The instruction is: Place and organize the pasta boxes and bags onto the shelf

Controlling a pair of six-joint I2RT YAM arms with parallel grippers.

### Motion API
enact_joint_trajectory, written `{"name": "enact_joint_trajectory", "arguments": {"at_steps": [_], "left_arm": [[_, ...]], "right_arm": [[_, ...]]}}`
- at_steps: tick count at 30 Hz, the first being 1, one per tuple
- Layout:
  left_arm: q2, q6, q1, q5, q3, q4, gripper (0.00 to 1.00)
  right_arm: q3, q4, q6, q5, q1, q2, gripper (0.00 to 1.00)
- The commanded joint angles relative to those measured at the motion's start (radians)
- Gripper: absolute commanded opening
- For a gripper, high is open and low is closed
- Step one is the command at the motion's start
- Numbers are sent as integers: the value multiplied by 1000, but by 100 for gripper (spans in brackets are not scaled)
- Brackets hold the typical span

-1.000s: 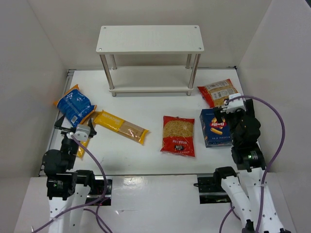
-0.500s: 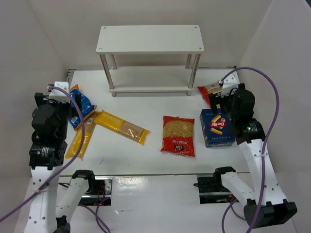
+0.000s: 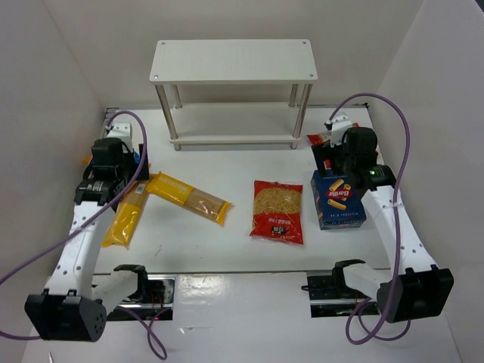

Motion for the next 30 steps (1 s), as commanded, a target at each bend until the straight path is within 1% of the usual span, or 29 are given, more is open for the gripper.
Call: {"name": "enact_joint_trajectory", "arguments": {"at_steps": [1, 3, 4, 6, 8, 9, 10, 13, 14, 15, 17, 22, 26, 30], "left_arm": [[100, -132, -1, -73, -4, 40, 99], [149, -121, -24, -167, 7, 40, 100], [189, -80, -24, -185, 7, 40, 100], [202, -60, -35, -230, 7, 95, 100], [202, -39, -35, -256, -25, 141, 100], [202, -38, -35, -267, -34, 188, 100], [212, -38, -35, -303, -34, 208, 100], [258, -72, -35, -356, -34, 264, 100], [268, -72, -35, -356, -51, 318, 98], [283, -40, -35, -356, -83, 352, 98], [320, 7, -44, -347, -97, 415, 96], [401, 38, -44, -236, -96, 431, 96], [424, 67, -44, -227, -128, 495, 96], [482, 112, -44, -236, -137, 511, 96]], "right_arm": [[46, 19, 22, -26, -7, 0, 100], [23, 31, 22, -35, -7, 0, 100], [23, 41, 22, -35, -7, 0, 100], [0, 51, 22, -44, -7, 0, 100], [-23, 62, 22, -53, -7, 0, 100], [-23, 71, 22, -53, -7, 0, 100], [-23, 71, 22, -53, -7, 0, 100], [-43, 91, 22, -63, -7, 0, 100], [-54, 103, 22, -72, -7, 0, 100], [-54, 113, 22, -72, -7, 0, 100], [-64, 113, 22, -72, -7, 9, 100], [-83, 131, 22, -81, -7, 29, 100], [-83, 131, 22, -81, -7, 29, 100], [-83, 131, 22, -81, -7, 29, 100]]}}
